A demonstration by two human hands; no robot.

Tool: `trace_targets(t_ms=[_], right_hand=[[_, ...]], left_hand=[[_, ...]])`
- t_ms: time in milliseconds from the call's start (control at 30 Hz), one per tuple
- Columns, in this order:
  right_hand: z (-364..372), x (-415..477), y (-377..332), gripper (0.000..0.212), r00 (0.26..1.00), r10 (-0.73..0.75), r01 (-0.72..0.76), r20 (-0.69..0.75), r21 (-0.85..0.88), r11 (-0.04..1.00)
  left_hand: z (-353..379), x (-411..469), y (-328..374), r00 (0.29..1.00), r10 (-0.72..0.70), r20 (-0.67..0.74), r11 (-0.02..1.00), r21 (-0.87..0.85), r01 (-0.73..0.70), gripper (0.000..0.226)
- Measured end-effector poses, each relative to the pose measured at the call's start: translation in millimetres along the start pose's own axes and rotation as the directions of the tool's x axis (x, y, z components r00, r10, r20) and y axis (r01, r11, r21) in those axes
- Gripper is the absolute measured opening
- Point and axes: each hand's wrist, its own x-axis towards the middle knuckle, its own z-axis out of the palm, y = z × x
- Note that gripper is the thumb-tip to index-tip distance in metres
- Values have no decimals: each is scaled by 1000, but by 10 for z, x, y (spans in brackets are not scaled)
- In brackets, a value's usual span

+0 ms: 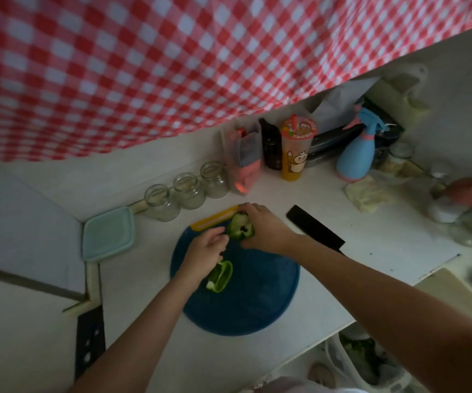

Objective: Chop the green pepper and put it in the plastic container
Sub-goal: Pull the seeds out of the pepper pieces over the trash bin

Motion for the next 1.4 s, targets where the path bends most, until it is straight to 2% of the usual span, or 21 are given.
trace_targets(t_ms=[67, 133, 200, 233, 333, 467, 600, 700, 800, 867, 900, 967, 1067, 1233, 1400], right_hand=[[-155, -169, -53, 76, 997, -33, 33, -68, 3, 999], [-301, -340, -86, 76, 989, -47, 43, -138, -32, 999], [-448, -513, -93, 76, 981, -32, 24, -191, -46, 999], [-518, -602, -82, 76, 979, -18, 10, -202, -42, 999], [-739, -892, -12, 73, 976, 6, -9, -216, -9, 1000], [-932, -1284, 157, 53, 959, -54, 43, -280, -48, 998], [-904, -1586, 387, 47, 931, -114, 56, -347, -172, 984], [-871, -1786, 487, 43, 925, -140, 37, -354, -281, 959], [-879, -1995, 566, 38, 911, -184, 42, -369, -361, 932], [-901, -2127, 608, 29, 881, -214, 53, -421, -362, 931], [-912, -2188, 620, 24, 859, -236, 65, -454, -360, 931], [-937, -2296, 613, 17, 805, -281, 88, -522, -364, 927], [-955, -2427, 581, 16, 734, -323, 106, -597, -369, 923], [-975, -2600, 585, 16, 674, -290, 53, -680, -347, 936], [-988, -2679, 621, 17, 600, -193, -70, -776, -292, 954]], left_hand=[[104, -33, 91, 993, -60, 105, 968, -238, 84, 42], [210, -32, 192, 976, -60, 211, 863, -480, 157, 42], [309, -52, 317, 957, 1, 291, 752, -631, 191, 35], [359, -70, 382, 946, 39, 322, 732, -653, 192, 29], [541, -130, 541, 901, 123, 417, 753, -631, 189, 25], [761, -188, 672, 843, 116, 525, 811, -541, 225, 26], [1028, -301, 801, 801, 82, 593, 916, -362, 174, 26], [1222, -419, 893, 752, 57, 656, 984, -166, 70, 30], [1356, -505, 973, 672, 41, 739, 997, -77, 24, 32], [1420, -521, 992, 587, 31, 809, 993, -89, 71, 21], [1447, -524, 993, 537, 29, 843, 988, -105, 112, 23], [1524, -530, 974, 443, 44, 896, 970, -145, 197, 43], [1698, -617, 950, 360, 123, 925, 947, -218, 235, 67], [1952, -824, 1005, 312, 170, 935, 928, -258, 267, 73], [2146, -914, 1155, 362, 123, 924, 957, -207, 203, 52]])
